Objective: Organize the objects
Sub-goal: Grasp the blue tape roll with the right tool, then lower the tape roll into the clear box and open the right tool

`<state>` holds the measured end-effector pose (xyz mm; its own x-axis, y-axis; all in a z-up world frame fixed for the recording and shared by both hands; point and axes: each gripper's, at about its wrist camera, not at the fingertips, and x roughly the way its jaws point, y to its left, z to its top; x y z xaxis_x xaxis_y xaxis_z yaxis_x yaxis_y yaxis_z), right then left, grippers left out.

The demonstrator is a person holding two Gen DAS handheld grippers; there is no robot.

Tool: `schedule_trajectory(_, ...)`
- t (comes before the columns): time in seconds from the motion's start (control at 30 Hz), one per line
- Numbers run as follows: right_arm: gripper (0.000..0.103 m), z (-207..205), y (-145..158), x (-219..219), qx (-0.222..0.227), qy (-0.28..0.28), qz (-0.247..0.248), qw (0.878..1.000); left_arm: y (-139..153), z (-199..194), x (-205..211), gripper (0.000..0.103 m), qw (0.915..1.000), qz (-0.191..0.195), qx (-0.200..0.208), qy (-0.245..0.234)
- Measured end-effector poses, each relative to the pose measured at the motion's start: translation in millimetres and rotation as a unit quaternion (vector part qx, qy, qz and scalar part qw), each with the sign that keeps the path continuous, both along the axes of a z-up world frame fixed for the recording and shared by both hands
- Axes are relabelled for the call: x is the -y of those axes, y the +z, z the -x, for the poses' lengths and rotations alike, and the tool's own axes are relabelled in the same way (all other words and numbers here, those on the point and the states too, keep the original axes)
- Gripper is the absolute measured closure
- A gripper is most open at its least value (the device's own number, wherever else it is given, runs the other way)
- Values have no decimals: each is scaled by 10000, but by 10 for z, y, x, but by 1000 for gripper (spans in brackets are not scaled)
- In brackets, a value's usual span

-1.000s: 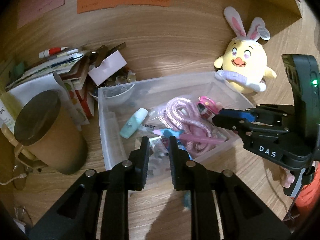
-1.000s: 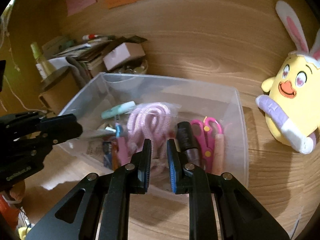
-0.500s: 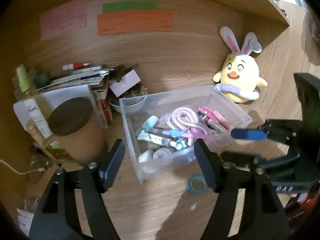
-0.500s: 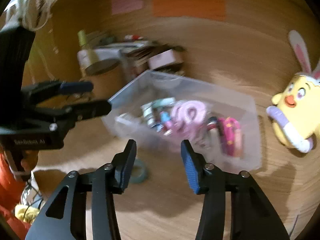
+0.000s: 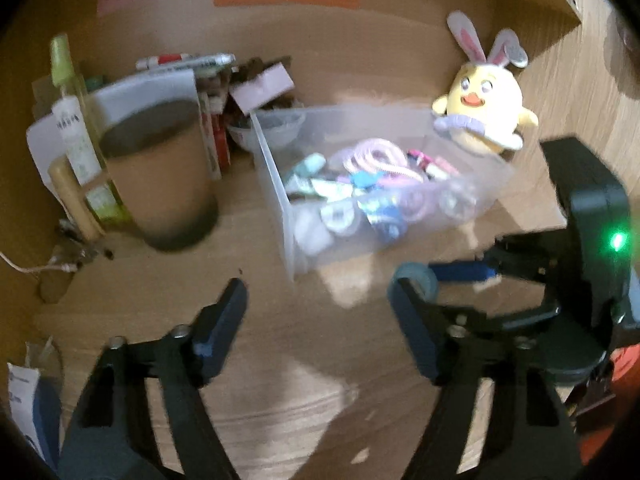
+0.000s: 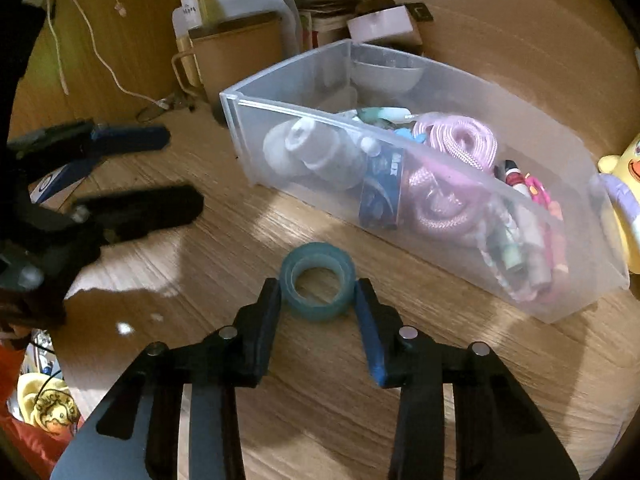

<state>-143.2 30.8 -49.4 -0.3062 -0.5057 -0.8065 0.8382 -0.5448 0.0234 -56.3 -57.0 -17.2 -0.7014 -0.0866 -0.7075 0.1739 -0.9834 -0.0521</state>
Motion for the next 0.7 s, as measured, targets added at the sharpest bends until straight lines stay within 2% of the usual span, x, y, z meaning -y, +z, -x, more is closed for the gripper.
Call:
schedule_trajectory(0.1,68,-8,34,-25,-45,-43,78,9999,-109,22,-18,50,9998,-90,150,-70)
schedule_trajectory(0.17,68,-28,76,-55,-102,-69,136,9998,-159,21,-24,51,9996,-140,204,-94)
schedule_trajectory(0.33,68,-32,379,-203,-291,-227,551,9978,-164,-12,-49,51,9996,-203,161,-129)
schedule_trajectory(0.5,68,153,760,-253,-679,-604,1008,9907,-51,-20,-41,51,9998,-186,-50,-50)
schedule_trajectory(0.6,68,358,833,-236,-695,-803,1064,9886,31,-22,-41,51,9997,-156,-204,7)
schedule_trajectory(0.7,68,543,773,-171,-562,-920,960,9895,102,-20,-29,51,9993,-147,-339,59)
